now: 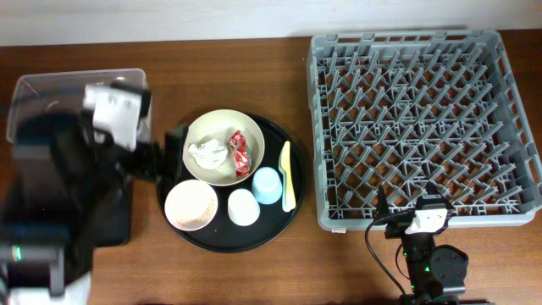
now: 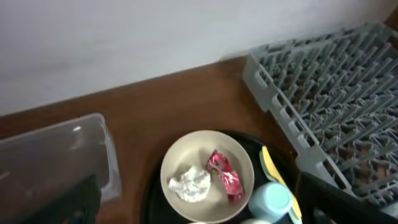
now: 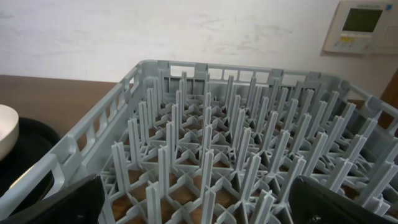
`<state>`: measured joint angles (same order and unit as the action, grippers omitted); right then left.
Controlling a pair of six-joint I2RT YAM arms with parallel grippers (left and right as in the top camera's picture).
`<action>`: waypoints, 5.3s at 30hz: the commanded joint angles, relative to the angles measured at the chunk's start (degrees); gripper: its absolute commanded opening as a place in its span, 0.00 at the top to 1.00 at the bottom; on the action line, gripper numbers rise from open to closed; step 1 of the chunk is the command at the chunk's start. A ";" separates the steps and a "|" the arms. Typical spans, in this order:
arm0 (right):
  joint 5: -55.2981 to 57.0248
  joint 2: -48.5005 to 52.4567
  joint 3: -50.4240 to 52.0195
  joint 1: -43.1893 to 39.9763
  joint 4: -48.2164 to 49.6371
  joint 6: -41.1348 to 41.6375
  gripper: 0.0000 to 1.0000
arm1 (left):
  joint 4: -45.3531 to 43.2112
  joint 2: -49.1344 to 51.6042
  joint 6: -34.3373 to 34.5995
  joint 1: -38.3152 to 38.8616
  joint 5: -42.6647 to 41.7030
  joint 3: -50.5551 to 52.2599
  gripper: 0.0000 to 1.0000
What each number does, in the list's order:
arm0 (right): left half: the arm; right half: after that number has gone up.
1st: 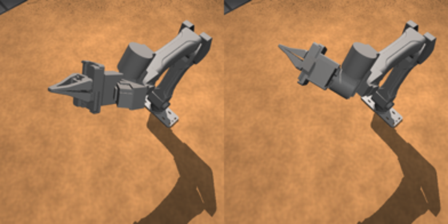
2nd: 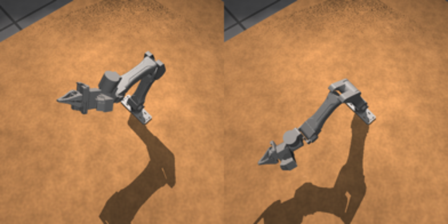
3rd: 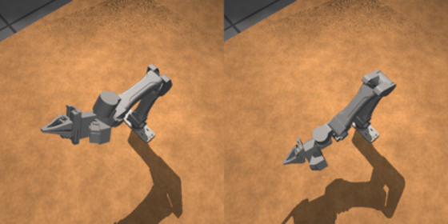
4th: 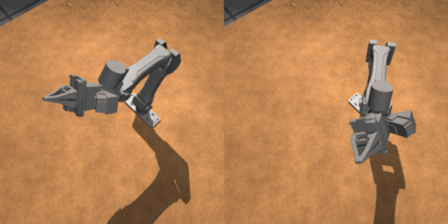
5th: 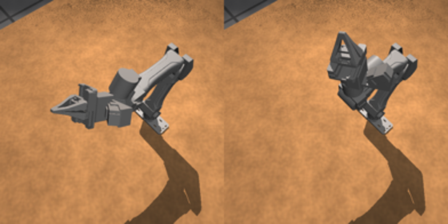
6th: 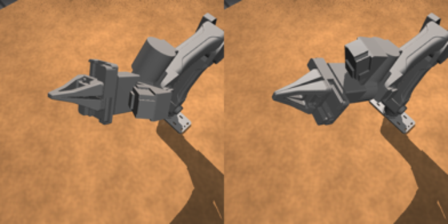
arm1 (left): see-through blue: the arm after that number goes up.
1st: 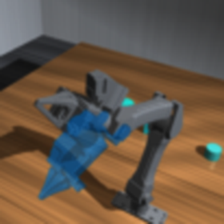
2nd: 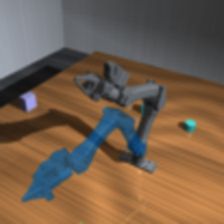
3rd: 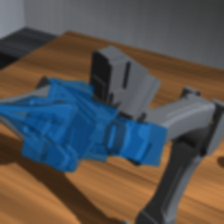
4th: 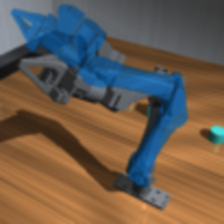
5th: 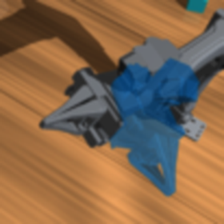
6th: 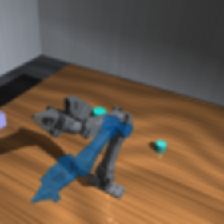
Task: Sort waste into correct bins and load items into the dishwasher rack
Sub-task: 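Reach the left gripper into the cream bowl and grasp the white tissue, then carry the tissue left and drop it into the clear bin, then return the left gripper to the bowl and grasp the red wrapper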
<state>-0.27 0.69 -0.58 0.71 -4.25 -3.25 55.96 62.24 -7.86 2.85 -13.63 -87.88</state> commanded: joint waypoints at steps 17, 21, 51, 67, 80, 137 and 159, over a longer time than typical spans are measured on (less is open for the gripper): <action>-0.55 -0.37 0.26 -0.46 -0.26 0.07 0.02 | 18.80 38.07 6.73 0.81 4.37 -8.76 0.52; -0.52 -0.37 0.26 -0.46 -0.26 0.07 0.02 | 17.97 40.98 7.56 5.05 7.26 -5.55 0.48; -0.55 -0.37 0.26 -0.46 -0.24 0.07 0.02 | -14.38 47.25 16.15 8.79 16.04 13.20 0.99; -0.55 -0.37 0.26 -0.46 -0.24 0.07 0.02 | 1.57 39.32 16.20 -6.40 20.98 -13.25 0.99; -0.55 -0.37 0.26 -0.46 -0.26 0.07 0.02 | -3.37 49.13 15.91 -23.17 24.46 -13.22 0.99; -0.55 -0.37 0.26 -0.46 -0.24 0.07 0.02 | 13.25 59.91 11.02 15.65 10.27 -19.28 0.20; -0.55 -0.37 0.26 -0.46 -0.26 0.07 0.02 | 1.53 59.91 11.04 16.04 10.03 -7.69 0.36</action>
<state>-0.25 0.69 -0.58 0.71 -4.23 -3.22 57.71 122.21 3.68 18.59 -3.60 -96.09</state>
